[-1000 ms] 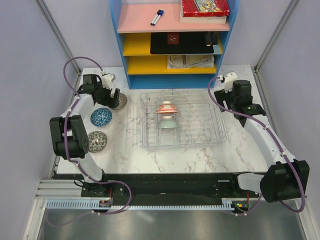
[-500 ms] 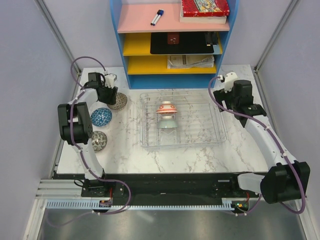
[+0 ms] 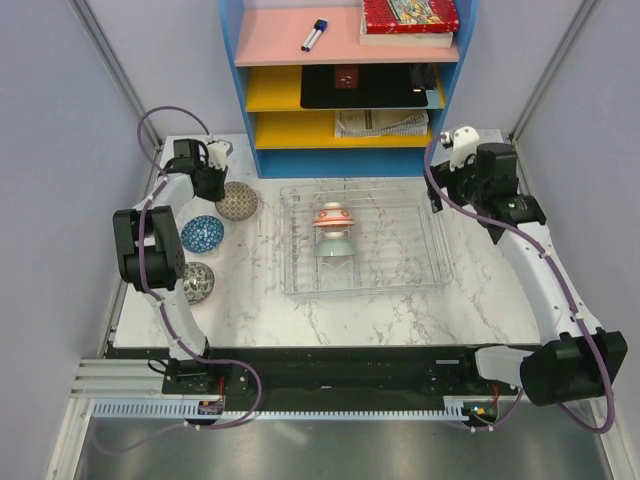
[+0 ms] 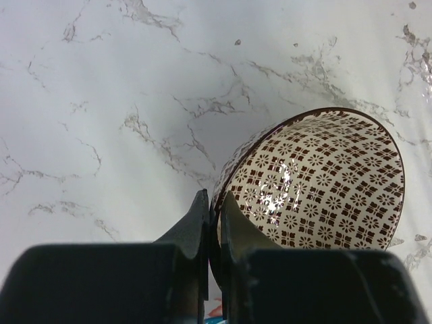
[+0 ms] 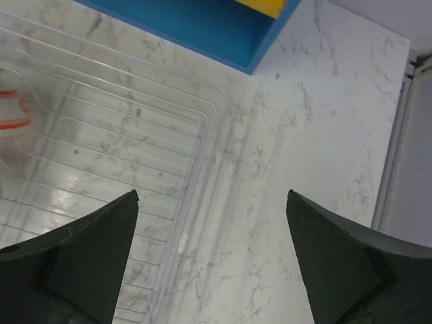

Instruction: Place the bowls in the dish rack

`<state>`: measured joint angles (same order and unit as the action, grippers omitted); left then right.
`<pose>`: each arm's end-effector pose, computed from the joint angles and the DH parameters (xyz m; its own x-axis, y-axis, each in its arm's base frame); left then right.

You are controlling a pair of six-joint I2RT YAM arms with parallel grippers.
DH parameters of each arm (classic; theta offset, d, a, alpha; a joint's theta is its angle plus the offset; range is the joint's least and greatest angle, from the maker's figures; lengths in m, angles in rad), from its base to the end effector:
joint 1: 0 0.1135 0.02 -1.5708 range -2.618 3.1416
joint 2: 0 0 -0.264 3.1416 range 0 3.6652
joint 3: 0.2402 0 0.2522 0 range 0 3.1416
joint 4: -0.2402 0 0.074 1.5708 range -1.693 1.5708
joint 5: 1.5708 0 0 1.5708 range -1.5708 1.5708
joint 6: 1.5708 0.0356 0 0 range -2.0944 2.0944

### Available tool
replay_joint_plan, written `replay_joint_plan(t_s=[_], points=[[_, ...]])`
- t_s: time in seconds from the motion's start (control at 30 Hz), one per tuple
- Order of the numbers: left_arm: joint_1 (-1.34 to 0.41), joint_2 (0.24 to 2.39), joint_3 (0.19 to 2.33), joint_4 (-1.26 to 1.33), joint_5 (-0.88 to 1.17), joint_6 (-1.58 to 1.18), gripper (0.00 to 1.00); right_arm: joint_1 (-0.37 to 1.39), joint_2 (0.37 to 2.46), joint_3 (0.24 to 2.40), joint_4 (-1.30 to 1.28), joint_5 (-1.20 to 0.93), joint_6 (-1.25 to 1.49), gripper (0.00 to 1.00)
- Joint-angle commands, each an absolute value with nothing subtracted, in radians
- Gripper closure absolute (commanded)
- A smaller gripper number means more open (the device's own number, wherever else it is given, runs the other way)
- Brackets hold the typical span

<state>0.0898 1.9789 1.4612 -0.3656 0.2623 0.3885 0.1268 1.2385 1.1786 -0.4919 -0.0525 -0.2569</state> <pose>0.4352 0.0299 0.2030 -0.6831 0.3058 -0.6632 0.3631 0.9301 0.0549 0.2728 0.0367 0.3509 -0.4596 -0.3144 -0.8306 -0.2971 0.9358 -0.1898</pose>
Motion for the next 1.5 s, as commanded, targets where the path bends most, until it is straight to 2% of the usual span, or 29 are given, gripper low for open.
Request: replay_joint_plan(t_s=[0.0, 0.17, 0.3, 0.37, 0.5, 0.73, 0.83, 1.1, 1.47], points=[[0.110, 1.896, 1.552, -0.458, 0.345, 0.402, 0.98, 0.124, 1.267, 1.339, -0.531, -0.282, -0.132, 0.02], [0.120, 1.764, 1.588, -0.531, 0.550, 0.380, 0.98, 0.124, 1.321, 1.404, -0.500, -0.654, 0.000, 0.02], [0.112, 1.600, 1.499, -0.543, 0.831, 0.365, 0.98, 0.126, 1.376, 1.387, -0.391, -0.947, 0.167, 0.03], [0.086, 1.515, 1.468, -0.543, 0.888, 0.356, 0.98, 0.130, 1.419, 1.353, -0.286, -1.103, 0.272, 0.03], [0.011, 1.404, 1.398, -0.538, 0.948, 0.360, 0.98, 0.161, 1.466, 1.281, -0.073, -1.221, 0.464, 0.02], [-0.213, 1.341, 1.382, -0.534, 0.933, 0.333, 0.98, 0.236, 1.474, 1.082, 0.557, -1.238, 0.906, 0.02], [-0.277, 1.348, 1.388, -0.531, 0.879, 0.339, 0.98, 0.247, 1.496, 1.026, 0.740, -1.229, 1.061, 0.02], [-0.396, 1.371, 1.417, -0.529, 0.709, 0.365, 0.98, 0.296, 1.577, 0.985, 0.848, -1.212, 1.172, 0.02], [-0.483, 1.359, 1.427, -0.463, 0.586, 0.368, 0.98, 0.367, 1.614, 1.008, 0.782, -1.227, 1.124, 0.02]])
